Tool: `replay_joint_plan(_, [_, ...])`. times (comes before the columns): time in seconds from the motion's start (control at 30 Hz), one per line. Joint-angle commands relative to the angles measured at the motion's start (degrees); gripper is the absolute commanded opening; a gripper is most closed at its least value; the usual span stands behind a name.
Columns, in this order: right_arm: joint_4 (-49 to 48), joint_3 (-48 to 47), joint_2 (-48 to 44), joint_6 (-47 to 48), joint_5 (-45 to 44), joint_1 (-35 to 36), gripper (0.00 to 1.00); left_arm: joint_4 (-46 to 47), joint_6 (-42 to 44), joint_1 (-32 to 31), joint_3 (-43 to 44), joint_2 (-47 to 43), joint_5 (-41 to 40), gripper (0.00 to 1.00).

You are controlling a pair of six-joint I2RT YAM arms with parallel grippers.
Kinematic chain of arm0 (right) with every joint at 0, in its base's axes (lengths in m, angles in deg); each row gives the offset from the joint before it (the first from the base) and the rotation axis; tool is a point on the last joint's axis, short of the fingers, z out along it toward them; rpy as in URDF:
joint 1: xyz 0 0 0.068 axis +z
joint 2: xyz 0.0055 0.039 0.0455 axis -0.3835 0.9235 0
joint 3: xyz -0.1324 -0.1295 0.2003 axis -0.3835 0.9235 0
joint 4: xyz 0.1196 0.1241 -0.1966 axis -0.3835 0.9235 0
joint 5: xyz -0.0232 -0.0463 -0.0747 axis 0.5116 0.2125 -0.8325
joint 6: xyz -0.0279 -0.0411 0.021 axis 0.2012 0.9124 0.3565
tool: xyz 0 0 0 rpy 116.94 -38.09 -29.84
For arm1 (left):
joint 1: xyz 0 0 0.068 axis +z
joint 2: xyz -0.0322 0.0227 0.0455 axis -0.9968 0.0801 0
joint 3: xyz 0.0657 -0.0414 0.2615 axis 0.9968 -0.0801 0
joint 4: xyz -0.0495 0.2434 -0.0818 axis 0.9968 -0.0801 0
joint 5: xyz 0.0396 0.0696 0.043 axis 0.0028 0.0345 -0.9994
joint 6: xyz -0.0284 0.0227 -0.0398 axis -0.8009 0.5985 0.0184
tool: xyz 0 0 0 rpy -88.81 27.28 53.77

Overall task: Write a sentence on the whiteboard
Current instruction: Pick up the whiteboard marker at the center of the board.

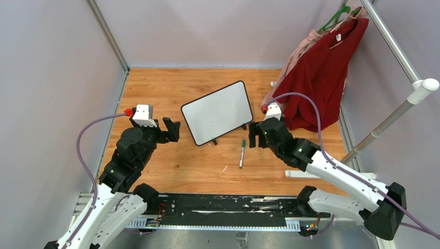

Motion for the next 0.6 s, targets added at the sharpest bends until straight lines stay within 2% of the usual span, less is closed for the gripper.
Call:
replay_joint_plan(0.0, [0.83, 4.21, 1.75, -11.16, -1.05, 0.55, 0.82, 2.57, 0.58, -0.41, -0.29, -1.87, 2.02, 1.0])
replay_joint_plan(0.3, [-3.66, 5.88, 10.58, -18.26, 3.41, 0.55, 0.69, 1.86, -0.9, -0.41, -0.06, -1.01, 1.91, 1.0])
replay_joint_plan(0.57, [-3.39, 1.91, 21.59, -17.58, 8.08, 0.55, 0.6, 1.08, -0.87, -0.4, 0.3, -1.04, 1.67, 1.0])
